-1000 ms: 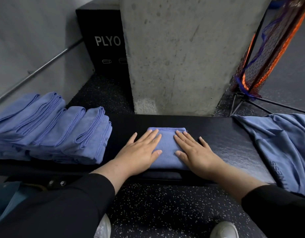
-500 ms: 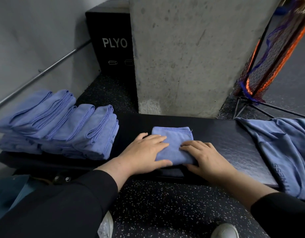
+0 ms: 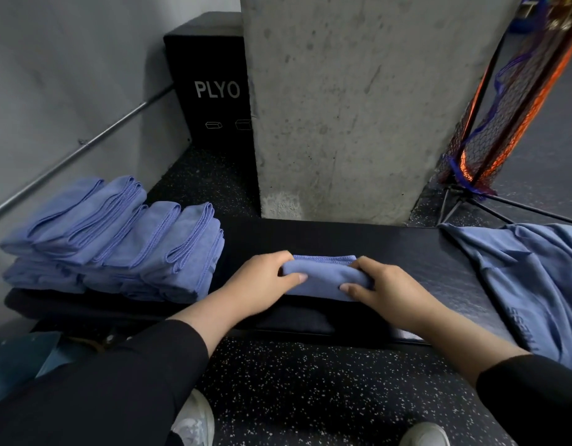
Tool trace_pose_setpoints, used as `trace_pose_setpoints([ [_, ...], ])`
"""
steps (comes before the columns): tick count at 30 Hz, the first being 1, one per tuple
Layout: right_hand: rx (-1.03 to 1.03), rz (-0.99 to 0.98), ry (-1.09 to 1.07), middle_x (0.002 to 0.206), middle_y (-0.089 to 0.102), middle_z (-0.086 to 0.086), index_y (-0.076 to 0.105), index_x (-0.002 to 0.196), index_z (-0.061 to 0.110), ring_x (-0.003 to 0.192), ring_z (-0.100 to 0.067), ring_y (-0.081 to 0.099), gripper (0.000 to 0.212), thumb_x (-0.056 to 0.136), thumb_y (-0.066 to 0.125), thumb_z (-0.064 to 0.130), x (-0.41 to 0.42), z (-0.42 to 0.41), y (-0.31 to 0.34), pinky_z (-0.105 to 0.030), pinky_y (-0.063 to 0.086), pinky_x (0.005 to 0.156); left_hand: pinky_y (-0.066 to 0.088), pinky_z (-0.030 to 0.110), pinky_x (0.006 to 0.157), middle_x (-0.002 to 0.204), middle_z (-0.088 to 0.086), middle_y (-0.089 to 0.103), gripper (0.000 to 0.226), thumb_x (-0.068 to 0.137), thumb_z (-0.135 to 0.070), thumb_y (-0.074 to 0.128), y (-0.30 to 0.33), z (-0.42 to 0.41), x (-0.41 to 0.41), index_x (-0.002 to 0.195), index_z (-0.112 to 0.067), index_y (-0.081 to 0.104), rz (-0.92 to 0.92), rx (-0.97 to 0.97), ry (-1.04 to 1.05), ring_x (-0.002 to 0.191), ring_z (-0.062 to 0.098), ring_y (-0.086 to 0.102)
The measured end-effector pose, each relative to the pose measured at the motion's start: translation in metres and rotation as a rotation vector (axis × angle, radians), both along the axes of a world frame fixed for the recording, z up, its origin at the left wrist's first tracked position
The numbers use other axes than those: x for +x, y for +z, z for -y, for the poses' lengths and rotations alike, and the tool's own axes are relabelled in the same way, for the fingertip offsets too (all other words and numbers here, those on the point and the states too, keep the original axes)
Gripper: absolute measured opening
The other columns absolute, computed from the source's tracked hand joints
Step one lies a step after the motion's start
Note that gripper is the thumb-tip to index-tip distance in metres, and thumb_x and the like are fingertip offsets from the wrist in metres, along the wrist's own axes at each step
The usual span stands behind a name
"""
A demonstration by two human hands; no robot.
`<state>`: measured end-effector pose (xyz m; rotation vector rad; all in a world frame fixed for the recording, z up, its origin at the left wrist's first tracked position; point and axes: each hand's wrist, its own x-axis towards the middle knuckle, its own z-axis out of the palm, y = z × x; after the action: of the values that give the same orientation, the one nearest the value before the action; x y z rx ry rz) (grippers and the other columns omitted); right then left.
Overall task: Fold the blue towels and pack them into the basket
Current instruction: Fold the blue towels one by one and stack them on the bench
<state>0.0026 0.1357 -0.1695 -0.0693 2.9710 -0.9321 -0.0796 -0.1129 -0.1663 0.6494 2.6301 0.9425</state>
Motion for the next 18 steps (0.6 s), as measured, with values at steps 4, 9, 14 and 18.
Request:
trace_pose_setpoints([
  [4,-0.103,-0.014,-0.165,0.081,0.066,0.011,0.06,0.098,0.034,0.076,-0.001,0.06,0.019,0.088,0.072,0.043,-0.018,0.0,-0.002,-0.014,0.041,0.062,0.048,0.031,0.066,0.08,-0.008,0.065,0.016,0.091,-0.042,0.066,-0.002,-0.016,-0.012,0.086,-0.028,0.059,0.024,0.069,0.131,0.076,0.01,0.061],
  [9,0.03,-0.197,-0.173,0.102,0.055,0.009,0.057,0.106,0.026,0.086,-0.014,0.054,0.028,0.086,0.075,0.031,-0.038,0.001,-0.014,-0.029,0.042,0.075,0.046,0.036,0.091,0.114,-0.007,0.057,0.026,0.093,-0.03,0.068,-0.012,-0.025,-0.02,0.117,-0.027,0.058,-0.326,-0.112,0.092,0.104,0.015,0.056],
  [14,0.299,-0.346,0.002,0.117,0.061,0.011,0.073,0.105,0.027,0.106,-0.021,0.057,0.022,0.096,0.058,0.04,-0.041,-0.005,-0.03,-0.037,0.042,0.081,0.022,0.038,0.118,0.158,-0.01,0.038,0.049,0.105,-0.045,0.041,-0.025,-0.021,-0.016,0.151,-0.027,0.044,-0.39,-0.287,-0.215,0.148,0.012,0.028],
  [18,0.211,-0.07,0.109,0.147,0.042,0.024,0.049,0.146,0.031,0.142,-0.002,0.033,0.079,0.084,0.04,0.077,-0.035,-0.021,-0.033,-0.039,0.03,0.111,0.01,0.041,0.125,0.167,-0.01,0.018,0.078,0.097,-0.066,0.039,-0.029,-0.016,-0.015,0.16,-0.025,0.019,-0.301,-0.409,-0.235,0.154,0.009,0.008],
])
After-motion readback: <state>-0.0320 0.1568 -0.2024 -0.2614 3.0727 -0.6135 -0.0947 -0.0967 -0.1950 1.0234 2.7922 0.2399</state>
